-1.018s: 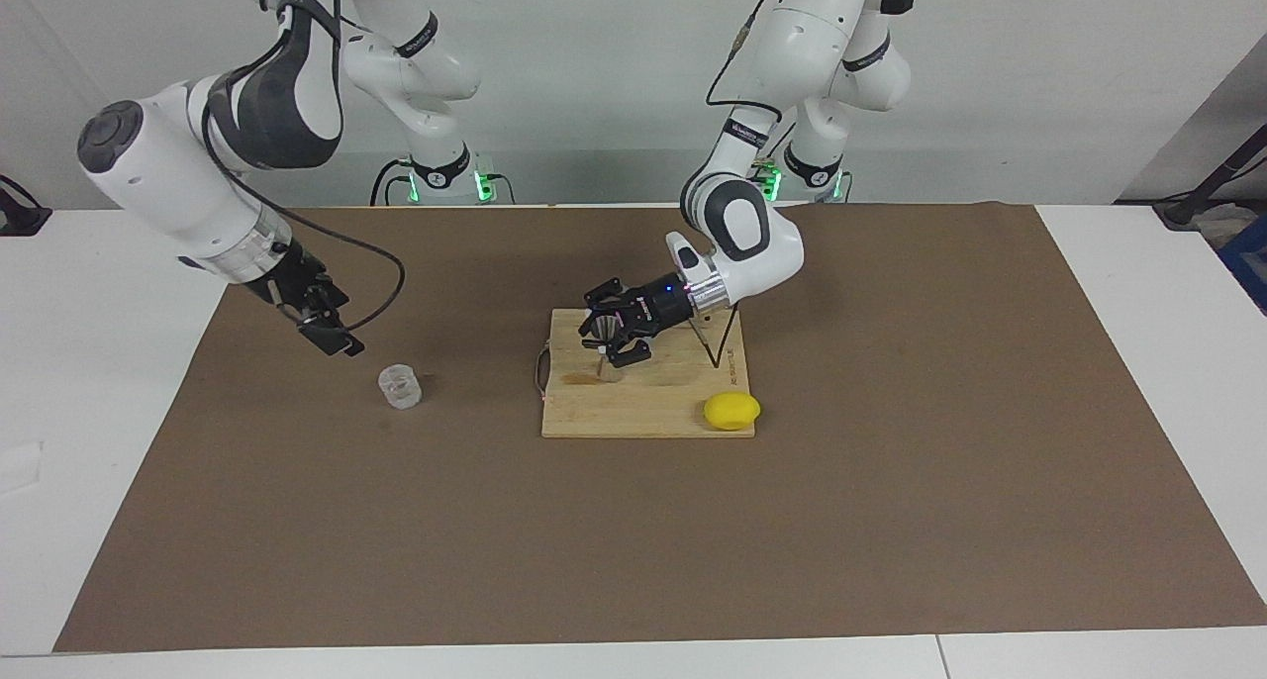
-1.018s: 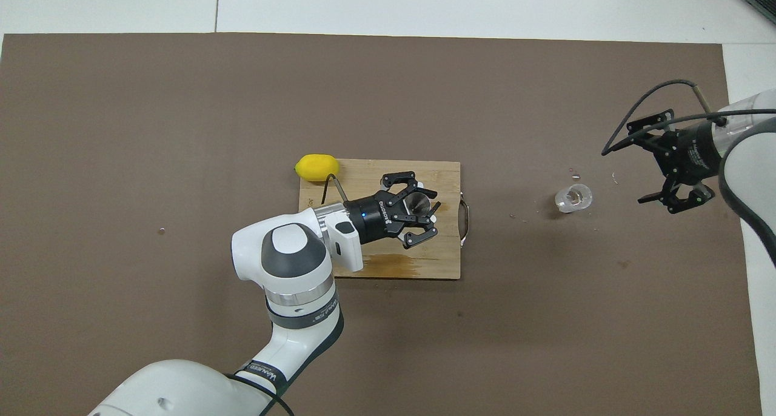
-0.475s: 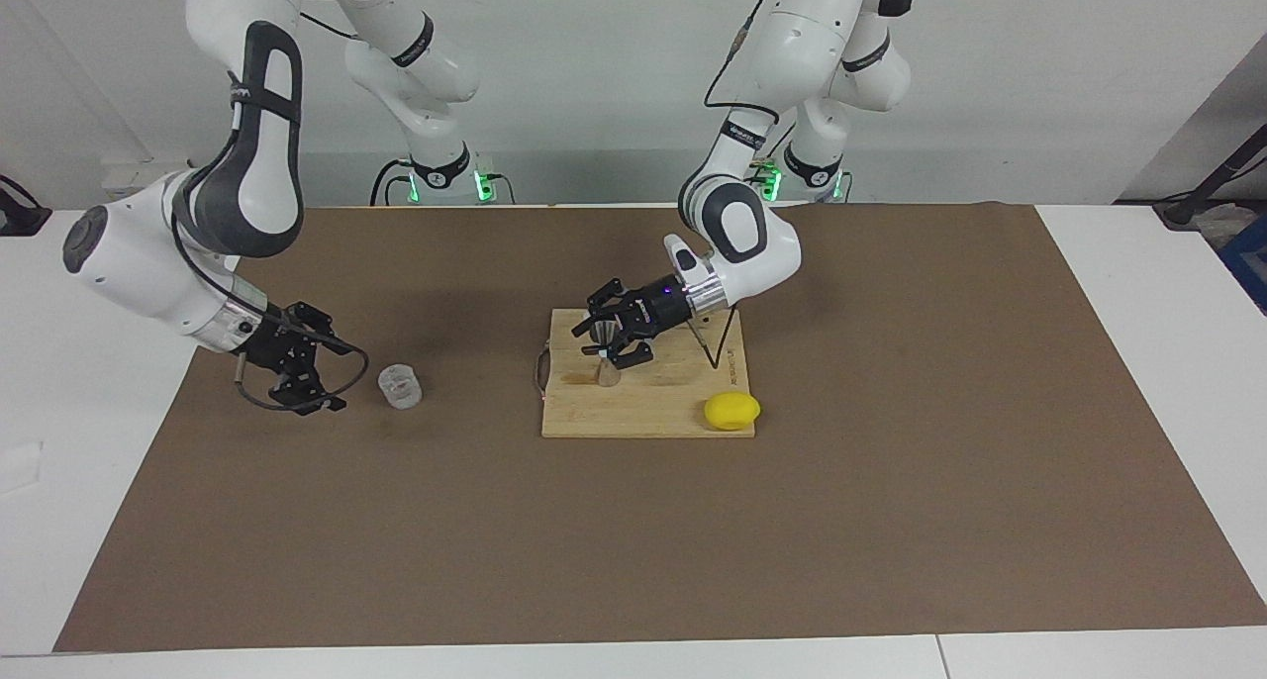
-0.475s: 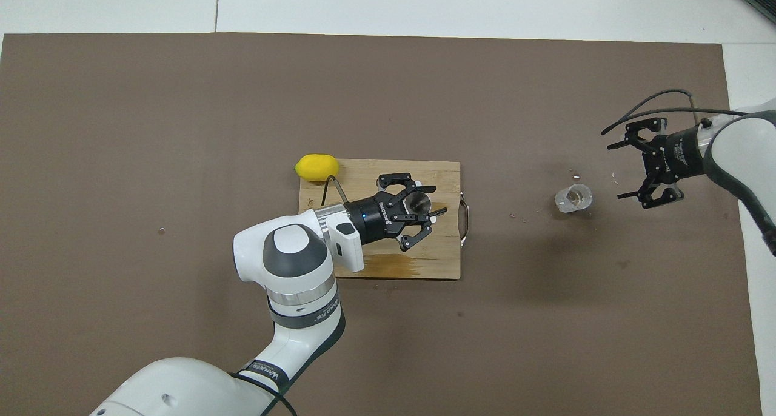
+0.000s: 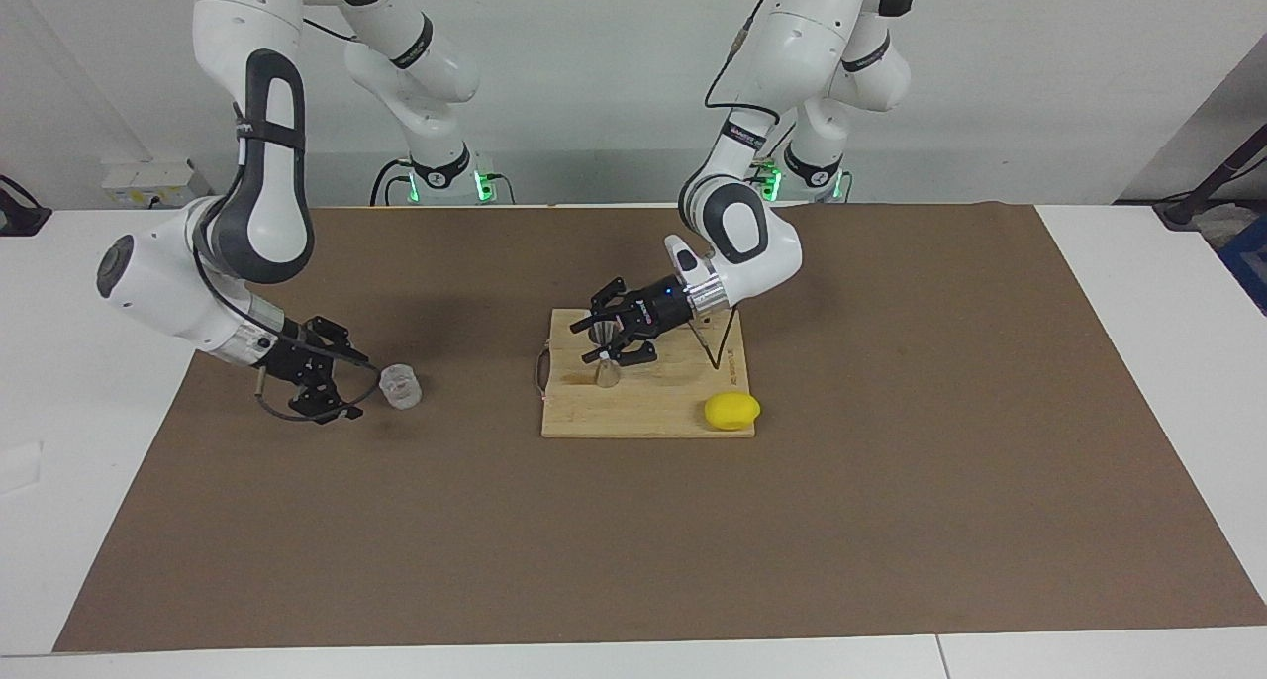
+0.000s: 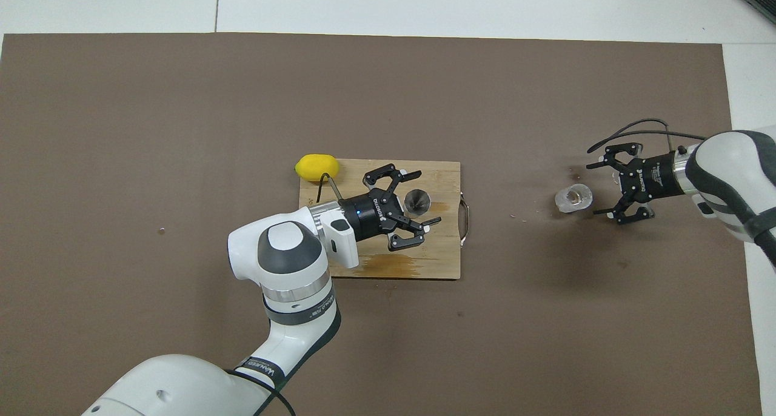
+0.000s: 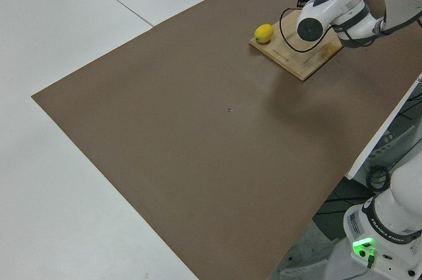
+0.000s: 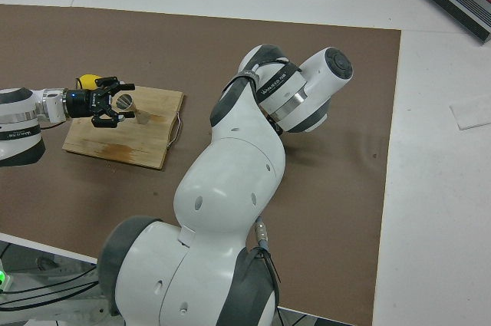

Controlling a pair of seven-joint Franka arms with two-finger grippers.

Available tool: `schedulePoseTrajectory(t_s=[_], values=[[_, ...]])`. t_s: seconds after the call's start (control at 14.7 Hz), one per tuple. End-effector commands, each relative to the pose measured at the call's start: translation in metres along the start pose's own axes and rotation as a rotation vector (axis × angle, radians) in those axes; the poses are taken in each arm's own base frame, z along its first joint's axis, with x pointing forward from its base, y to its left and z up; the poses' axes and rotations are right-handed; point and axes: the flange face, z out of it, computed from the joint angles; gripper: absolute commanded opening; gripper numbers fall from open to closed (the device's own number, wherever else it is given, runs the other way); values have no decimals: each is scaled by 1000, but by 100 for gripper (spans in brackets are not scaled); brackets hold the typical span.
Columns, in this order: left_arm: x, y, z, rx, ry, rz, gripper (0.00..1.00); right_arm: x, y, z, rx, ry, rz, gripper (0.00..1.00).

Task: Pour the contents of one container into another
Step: 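Grasp the clear glass with the right gripper while the left gripper withdraws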

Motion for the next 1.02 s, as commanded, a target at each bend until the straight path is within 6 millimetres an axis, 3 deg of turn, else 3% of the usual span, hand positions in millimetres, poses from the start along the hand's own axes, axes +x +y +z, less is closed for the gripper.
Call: schedulePoseTrajectory(t_s=[0.0,0.41,0.81,0.95], values=[[-9,-11,-21,5,33,-12,100,2,10,14,19,-29,-3,100],[-18,-26,-99,-1,-47,53,100,-1,18,22,-5,-43,3,100],[-18,-30,-122,2,-75,77,100,-12,15,29,-18,-45,-11,94],[-9,-42,-143,-1,-109,137,100,-14,15,27,-4,-67,0,83]])
